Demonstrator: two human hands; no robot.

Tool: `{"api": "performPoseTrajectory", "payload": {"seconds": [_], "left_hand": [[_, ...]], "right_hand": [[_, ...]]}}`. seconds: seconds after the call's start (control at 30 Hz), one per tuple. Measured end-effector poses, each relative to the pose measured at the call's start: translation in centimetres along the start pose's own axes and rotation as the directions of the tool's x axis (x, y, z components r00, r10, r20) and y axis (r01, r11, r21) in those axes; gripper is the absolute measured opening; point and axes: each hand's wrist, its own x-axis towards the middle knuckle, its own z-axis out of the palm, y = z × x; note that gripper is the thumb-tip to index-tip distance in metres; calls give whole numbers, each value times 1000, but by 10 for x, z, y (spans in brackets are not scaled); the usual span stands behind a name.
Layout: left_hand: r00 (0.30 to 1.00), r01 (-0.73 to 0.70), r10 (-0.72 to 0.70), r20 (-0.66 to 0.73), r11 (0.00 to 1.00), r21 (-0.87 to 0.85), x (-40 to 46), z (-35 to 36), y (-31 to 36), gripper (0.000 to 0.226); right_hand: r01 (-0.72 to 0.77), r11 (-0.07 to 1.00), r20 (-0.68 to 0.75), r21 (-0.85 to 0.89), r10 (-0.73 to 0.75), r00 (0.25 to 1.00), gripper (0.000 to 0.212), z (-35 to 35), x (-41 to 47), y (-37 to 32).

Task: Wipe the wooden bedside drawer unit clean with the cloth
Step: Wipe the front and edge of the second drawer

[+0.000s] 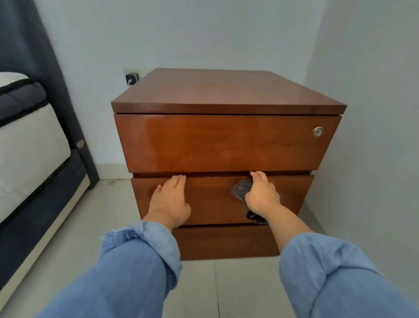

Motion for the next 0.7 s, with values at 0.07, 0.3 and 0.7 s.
{"api": "performPoseTrajectory", "payload": {"seconds": [0.07, 0.3, 0.7], "left_hand": [[1000, 6, -6, -1, 999, 36, 7, 7, -2, 76], [999, 22, -18, -51, 998, 67, 22, 7, -3, 71], [999, -15, 22, -34, 979, 203, 33, -15, -4, 46]], "right_hand": [[1, 999, 10, -35, -1, 1000, 68, 8, 6, 5], [-7, 997, -8, -83, 6, 1000, 64, 18, 15, 9], [-34, 966, 13, -256, 39, 999, 36, -7, 12, -5]]}}
